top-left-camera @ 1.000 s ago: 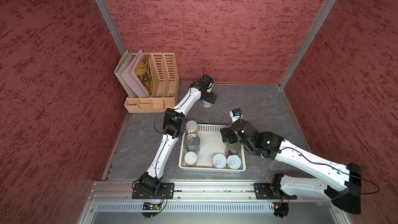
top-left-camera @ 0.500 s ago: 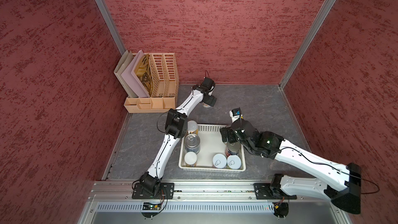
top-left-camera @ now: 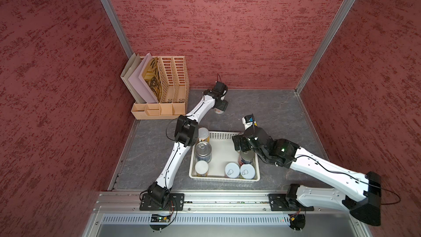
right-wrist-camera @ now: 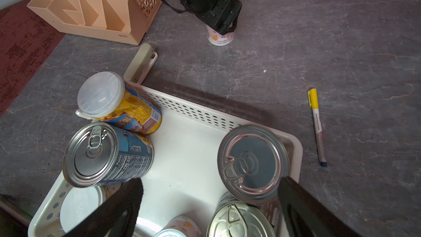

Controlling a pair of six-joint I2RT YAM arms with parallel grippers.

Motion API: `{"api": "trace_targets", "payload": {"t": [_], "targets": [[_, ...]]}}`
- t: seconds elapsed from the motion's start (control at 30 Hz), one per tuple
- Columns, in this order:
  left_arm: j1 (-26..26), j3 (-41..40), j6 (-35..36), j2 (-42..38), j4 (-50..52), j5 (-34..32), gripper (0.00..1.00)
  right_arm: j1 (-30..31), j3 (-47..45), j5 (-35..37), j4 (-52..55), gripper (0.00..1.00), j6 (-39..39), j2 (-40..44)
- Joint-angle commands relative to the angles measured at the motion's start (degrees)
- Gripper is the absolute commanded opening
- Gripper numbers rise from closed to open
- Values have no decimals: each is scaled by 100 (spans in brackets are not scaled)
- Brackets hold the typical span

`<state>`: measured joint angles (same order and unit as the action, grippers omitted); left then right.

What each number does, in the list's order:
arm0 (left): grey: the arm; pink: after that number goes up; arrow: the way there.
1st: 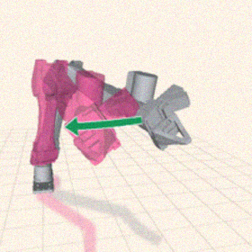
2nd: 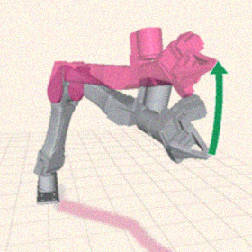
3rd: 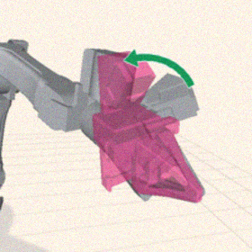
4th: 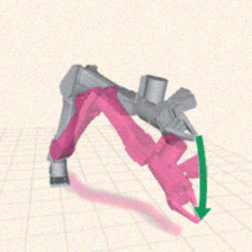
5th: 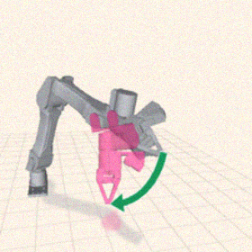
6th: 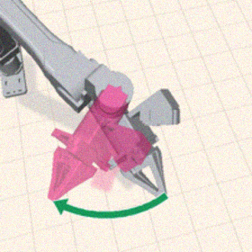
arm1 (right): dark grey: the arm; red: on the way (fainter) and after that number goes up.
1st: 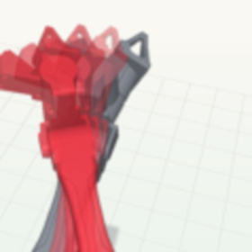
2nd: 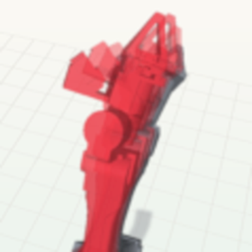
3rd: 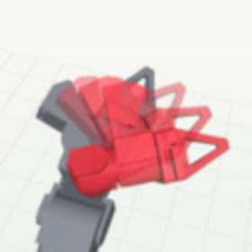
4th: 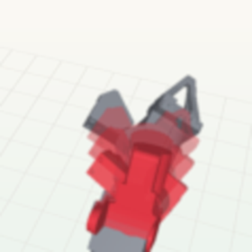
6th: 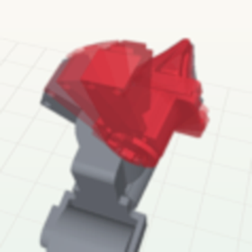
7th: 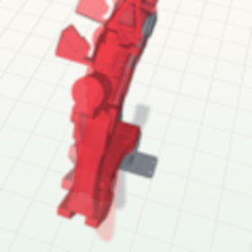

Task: Put the canned food in the basket
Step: Pick up the canned food from the center of the board.

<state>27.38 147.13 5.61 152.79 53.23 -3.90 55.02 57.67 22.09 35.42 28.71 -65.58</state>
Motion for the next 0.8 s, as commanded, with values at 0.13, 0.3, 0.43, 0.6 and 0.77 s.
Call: {"api": "trace_targets", "payload": {"t": [0.13, 0.3, 0.43, 0.6, 0.77], "targets": [[20, -361, -524, -759, -9, -55, 37, -9, 80, -26, -120, 98, 62, 187], [78, -1379, -1179, -1971, -357, -67, 27, -9, -4, 4, -177, 98, 82, 333], [238, -1849, -1506, -2827, -369, -344, 27, -9, -27, 76, -199, 98, 84, 327], [528, -1986, -1980, -3616, 50, -580, 23, -10, -82, 176, -226, 98, 125, 415], [967, -2795, -2699, -4610, 165, -884, 22, -9, -304, 350, -352, 98, 220, 779]]}}
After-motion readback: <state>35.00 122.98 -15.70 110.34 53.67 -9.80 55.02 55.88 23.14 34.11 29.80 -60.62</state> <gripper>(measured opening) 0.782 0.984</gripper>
